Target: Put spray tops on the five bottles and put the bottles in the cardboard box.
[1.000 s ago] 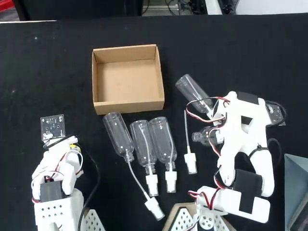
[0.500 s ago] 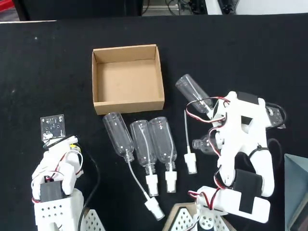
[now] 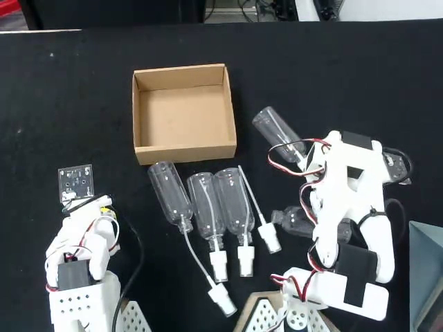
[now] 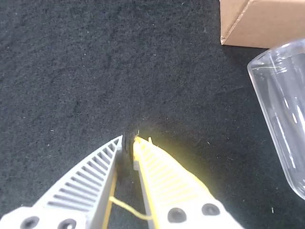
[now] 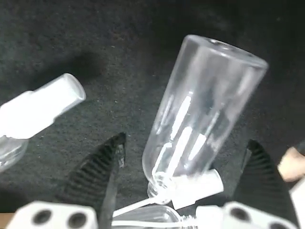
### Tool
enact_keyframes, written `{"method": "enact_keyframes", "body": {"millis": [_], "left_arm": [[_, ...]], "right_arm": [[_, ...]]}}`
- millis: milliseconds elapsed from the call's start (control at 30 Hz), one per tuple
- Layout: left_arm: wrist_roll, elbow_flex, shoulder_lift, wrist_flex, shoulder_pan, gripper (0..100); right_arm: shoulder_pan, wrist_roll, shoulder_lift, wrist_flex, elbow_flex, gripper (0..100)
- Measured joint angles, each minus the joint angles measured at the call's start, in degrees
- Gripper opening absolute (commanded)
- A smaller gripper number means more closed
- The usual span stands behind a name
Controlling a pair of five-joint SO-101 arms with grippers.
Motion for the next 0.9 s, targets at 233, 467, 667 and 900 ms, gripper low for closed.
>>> {"method": "enact_keyframes", "body": {"millis": [233,467,667,900], "left_arm": [[0.0,0.0,0.0,0.0,0.0,3],[0.0,0.0,0.0,0.0,0.0,3],[0.0,0.0,0.0,0.0,0.0,3],[0.0,0.0,0.0,0.0,0.0,3]], "right_arm": [[0.0,0.0,0.0,13.5,-12.4,31.9],[0.0,2.2,0.0,18.3,-18.5,31.9],[0.0,15.3,0.0,20.5,-18.5,31.9],[0.0,28.2,0.0,20.9,-18.5,31.9]]}}
